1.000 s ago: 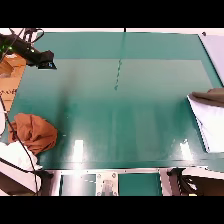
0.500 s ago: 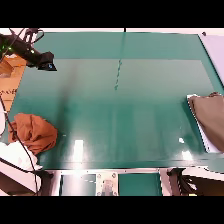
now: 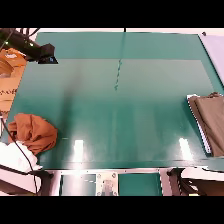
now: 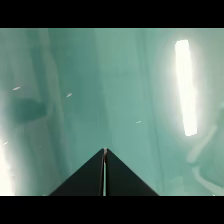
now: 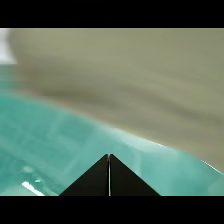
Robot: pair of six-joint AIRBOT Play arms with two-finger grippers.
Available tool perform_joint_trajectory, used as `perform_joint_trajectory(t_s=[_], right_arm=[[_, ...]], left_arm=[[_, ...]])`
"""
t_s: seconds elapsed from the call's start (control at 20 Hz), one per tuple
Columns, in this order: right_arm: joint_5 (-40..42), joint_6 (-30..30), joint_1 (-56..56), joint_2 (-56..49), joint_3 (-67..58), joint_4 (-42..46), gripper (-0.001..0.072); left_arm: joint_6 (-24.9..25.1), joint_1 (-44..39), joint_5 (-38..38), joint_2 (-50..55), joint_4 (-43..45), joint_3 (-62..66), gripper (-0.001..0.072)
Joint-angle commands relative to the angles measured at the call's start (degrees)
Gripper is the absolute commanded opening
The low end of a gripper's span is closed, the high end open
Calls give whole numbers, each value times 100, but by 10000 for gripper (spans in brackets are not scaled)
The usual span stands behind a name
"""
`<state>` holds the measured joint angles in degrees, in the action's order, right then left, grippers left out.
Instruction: Fold the shirts.
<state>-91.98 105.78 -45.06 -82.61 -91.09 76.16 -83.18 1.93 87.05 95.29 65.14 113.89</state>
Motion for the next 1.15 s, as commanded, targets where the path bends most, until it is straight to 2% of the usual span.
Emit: perform_joint_trajectory(t_s=[0.0, 0.2, 0.5, 0.65, 1.1], right_arm=[[920, -479, 1416, 149, -111, -595, 13], [1419, -866, 3119, 730, 1237, -439, 13], [2730, -874, 4645, 2026, 4105, -442, 14], [2798, -876, 4778, 2120, 4306, -466, 14], [2702, -876, 4774, 2118, 4306, -483, 13]], left_arm=[[-249, -424, 48, -568, 437, -566, 26], [-363, -1008, -262, -1641, 476, -2608, 26], [-557, -1405, -1086, -3519, 476, -5698, 27], [-684, -1405, -1115, -3840, 603, -6092, 28], [-682, -1405, -1309, -3838, 688, -6092, 29]])
